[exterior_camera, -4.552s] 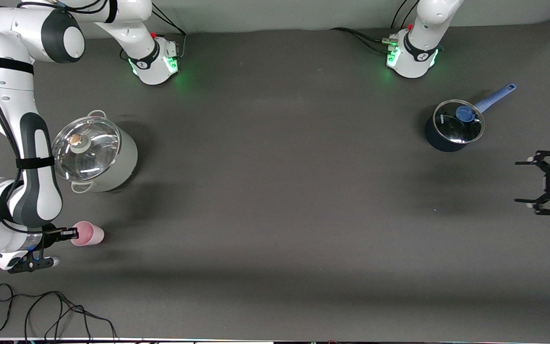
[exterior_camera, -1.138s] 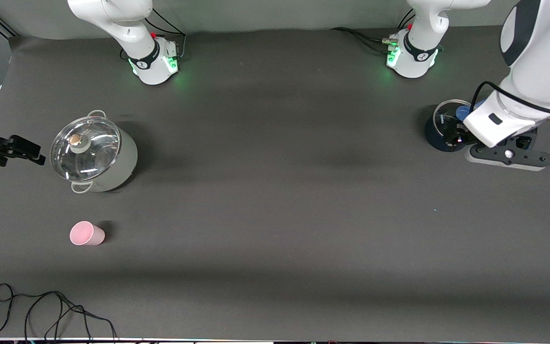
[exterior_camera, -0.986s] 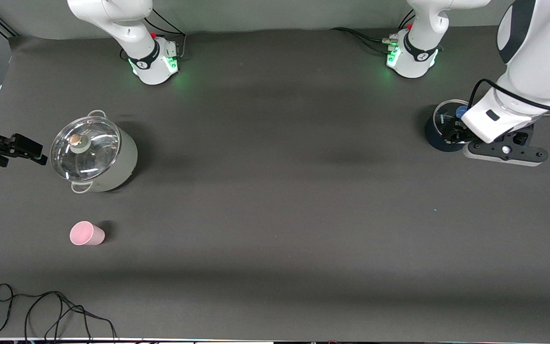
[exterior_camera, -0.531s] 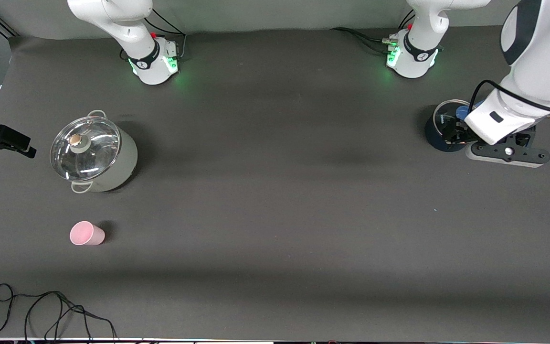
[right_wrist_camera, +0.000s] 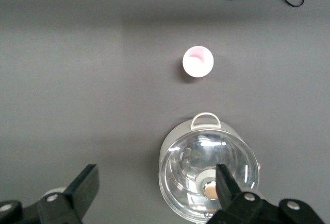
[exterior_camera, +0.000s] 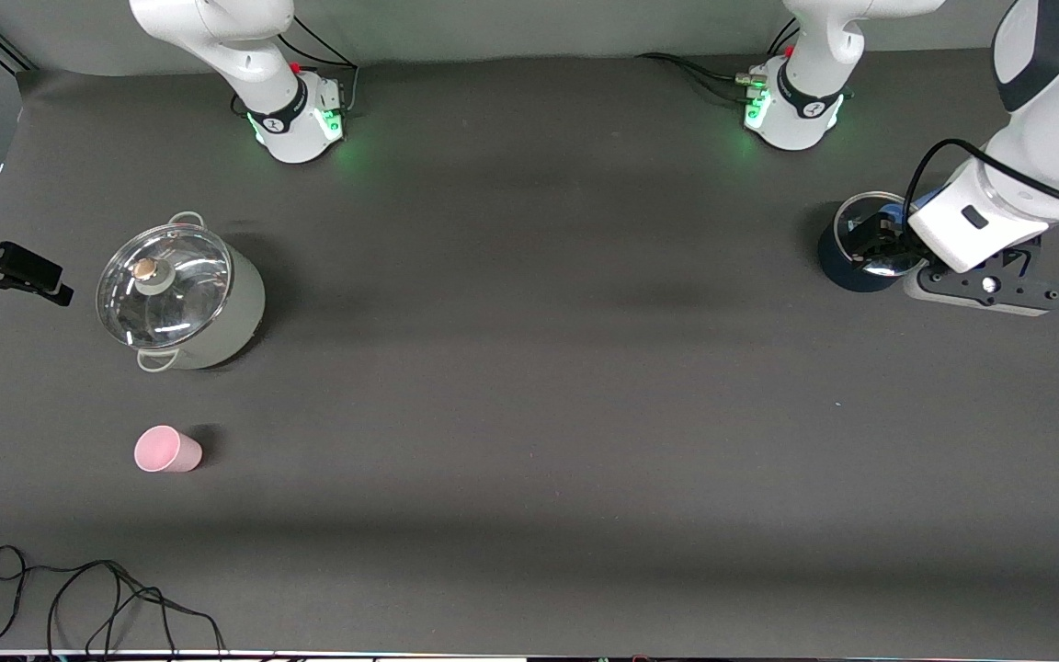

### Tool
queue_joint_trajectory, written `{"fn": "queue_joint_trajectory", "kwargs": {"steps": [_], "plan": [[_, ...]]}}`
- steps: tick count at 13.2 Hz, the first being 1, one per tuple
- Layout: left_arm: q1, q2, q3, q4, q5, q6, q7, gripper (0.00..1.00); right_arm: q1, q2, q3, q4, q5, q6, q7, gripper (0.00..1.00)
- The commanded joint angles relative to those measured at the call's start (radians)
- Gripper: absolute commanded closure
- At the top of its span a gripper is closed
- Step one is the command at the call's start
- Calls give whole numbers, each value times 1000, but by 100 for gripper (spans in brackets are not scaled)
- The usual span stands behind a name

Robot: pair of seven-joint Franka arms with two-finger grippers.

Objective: Transfer pink cup from left to right arm

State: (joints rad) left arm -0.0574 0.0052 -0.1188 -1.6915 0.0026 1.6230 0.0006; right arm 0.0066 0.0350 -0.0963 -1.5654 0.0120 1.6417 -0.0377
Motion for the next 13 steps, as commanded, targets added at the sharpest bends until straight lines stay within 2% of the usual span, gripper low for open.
{"fn": "queue_joint_trajectory", "kwargs": {"steps": [1,13], "plan": [[4,13,2,24,-15,-17,2,0,7,3,0,4,2,6,15,0],[4,16,1,26,-15,-14,4,0,30,-1,-2,5,0,-17,16,0]]}}
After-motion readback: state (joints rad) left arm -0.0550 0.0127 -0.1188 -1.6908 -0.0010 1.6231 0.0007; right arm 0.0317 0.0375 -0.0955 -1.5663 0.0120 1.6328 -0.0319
